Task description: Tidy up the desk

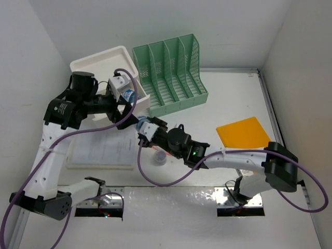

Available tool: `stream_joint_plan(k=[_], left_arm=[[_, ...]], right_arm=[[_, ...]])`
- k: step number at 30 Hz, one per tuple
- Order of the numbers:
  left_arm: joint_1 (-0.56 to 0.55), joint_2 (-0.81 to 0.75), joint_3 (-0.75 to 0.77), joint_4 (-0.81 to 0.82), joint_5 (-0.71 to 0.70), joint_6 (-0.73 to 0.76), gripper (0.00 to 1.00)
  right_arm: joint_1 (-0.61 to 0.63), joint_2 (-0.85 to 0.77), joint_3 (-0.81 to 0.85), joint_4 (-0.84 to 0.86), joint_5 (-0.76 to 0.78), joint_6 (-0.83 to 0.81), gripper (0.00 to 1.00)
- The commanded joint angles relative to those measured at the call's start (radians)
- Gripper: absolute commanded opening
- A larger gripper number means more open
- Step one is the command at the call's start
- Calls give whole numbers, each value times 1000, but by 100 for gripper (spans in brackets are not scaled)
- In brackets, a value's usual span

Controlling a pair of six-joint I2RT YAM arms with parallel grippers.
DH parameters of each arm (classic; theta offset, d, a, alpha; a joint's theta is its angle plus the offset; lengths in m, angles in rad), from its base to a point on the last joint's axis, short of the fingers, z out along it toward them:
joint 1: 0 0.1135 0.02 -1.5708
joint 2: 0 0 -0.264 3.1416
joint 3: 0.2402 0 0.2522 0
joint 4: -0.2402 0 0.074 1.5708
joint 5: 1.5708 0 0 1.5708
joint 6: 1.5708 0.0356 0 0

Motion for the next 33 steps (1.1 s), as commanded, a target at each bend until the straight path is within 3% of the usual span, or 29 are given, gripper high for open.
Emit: stream_joint_plan(k=[1, 7, 11, 20, 26, 29, 30, 31, 32, 33], left_arm=[[0, -33, 11, -25, 135, 15, 100], [0, -12, -34, -29, 173, 21, 100], [0, 5, -46, 37, 86, -24, 100], [0, 69, -70, 28, 41, -7, 100], [0, 126, -17, -46, 107, 24, 99], [0, 132, 0, -98, 141, 50, 74], [0, 132, 8, -112, 144, 71, 57], [0, 132, 12, -139, 146, 83, 48], [0, 131, 20, -165, 141, 102, 19], [0, 131, 25, -172, 133, 105, 5]], right_arm=[[2, -13, 65, 157, 51, -53, 0], [0, 13, 107, 184, 14, -61, 0], [0, 42, 134, 213, -17, -79, 0], [0, 54, 94, 353, -35, -188, 0], [0, 60, 68, 424, -12, -241, 0], [0, 68, 75, 421, -2, -254, 0], [0, 71, 77, 418, 1, -257, 0], [0, 73, 81, 415, 9, -258, 0], [-1, 79, 89, 408, 21, -260, 0], [-1, 82, 94, 401, 27, -260, 0]])
